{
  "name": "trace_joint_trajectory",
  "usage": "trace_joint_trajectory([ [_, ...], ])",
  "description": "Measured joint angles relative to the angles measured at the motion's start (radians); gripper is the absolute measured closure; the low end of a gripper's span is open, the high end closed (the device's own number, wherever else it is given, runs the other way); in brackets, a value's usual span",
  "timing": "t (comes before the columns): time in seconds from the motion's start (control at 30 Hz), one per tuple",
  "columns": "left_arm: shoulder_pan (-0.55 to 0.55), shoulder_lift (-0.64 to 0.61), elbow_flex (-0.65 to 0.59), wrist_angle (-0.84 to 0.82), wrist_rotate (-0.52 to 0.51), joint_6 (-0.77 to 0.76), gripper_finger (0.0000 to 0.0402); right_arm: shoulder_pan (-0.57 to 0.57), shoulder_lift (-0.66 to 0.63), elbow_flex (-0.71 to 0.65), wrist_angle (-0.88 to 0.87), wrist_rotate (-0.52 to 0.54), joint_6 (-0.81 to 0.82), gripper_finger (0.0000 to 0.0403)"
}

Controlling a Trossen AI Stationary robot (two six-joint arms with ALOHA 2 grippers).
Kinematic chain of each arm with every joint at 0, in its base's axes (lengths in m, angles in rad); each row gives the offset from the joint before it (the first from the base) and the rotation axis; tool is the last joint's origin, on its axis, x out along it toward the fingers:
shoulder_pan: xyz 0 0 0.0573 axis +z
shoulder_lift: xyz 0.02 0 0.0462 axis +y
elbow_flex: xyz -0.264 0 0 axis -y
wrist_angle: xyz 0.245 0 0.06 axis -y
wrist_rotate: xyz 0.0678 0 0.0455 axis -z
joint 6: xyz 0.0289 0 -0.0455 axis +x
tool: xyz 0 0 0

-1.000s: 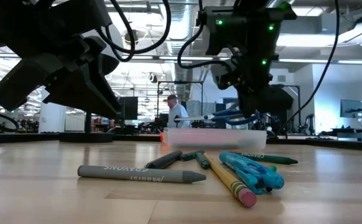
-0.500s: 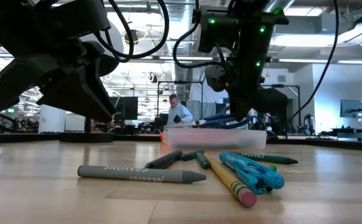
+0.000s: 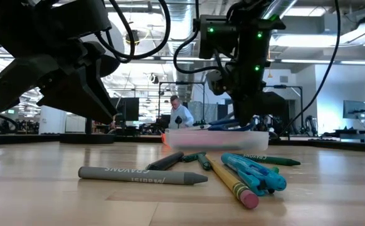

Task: Pick & place school supplies into a supply box
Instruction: Put the blue scissors into the orange supply box, then put the gray crayon into the orange supply box

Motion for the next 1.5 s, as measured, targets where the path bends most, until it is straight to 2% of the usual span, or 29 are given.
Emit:
trace_joint_trajectory([
  [0.2, 0.0, 0.0, 0.0, 0.0, 0.0, 0.0, 0.0283, -0.018, 0.0, 0.0, -0.018, -0.038, 0.052, 0.0299],
  [0.4, 0.0, 0.0, 0.0, 0.0, 0.0, 0.0, 0.0283, -0.02, 0.0, 0.0, -0.037, -0.044, 0.06, 0.0263],
  [0.6, 0.0, 0.0, 0.0, 0.0, 0.0, 0.0, 0.0283, -0.017, 0.0, 0.0, -0.076, 0.008, 0.133, 0.0225],
  [0.73, 0.0, 0.0, 0.0, 0.001, 0.001, 0.0, 0.0283, 0.021, -0.031, 0.0, -0.103, 0.012, 0.208, 0.0213],
  [0.93, 0.0, 0.01, -0.001, 0.012, 0.004, 0.0, 0.0283, 0.158, -0.156, 0.0, -0.065, 0.008, 0.286, 0.0215],
  [1.1, 0.0, 0.011, -0.001, 0.041, 0.051, -0.006, 0.0283, 0.309, -0.269, -0.031, 0.021, 0.014, 0.33, 0.0225],
  [1.3, -0.018, 0.011, -0.001, 0.2, 0.145, 0.105, 0.0283, 0.477, -0.4, -0.197, 0.136, 0.099, 0.458, 0.0233],
  [1.5, -0.024, 0.011, -0.001, 0.382, 0.324, 0.22, 0.0283, 0.647, -0.495, -0.41, 0.29, 0.205, 0.646, 0.0234],
])
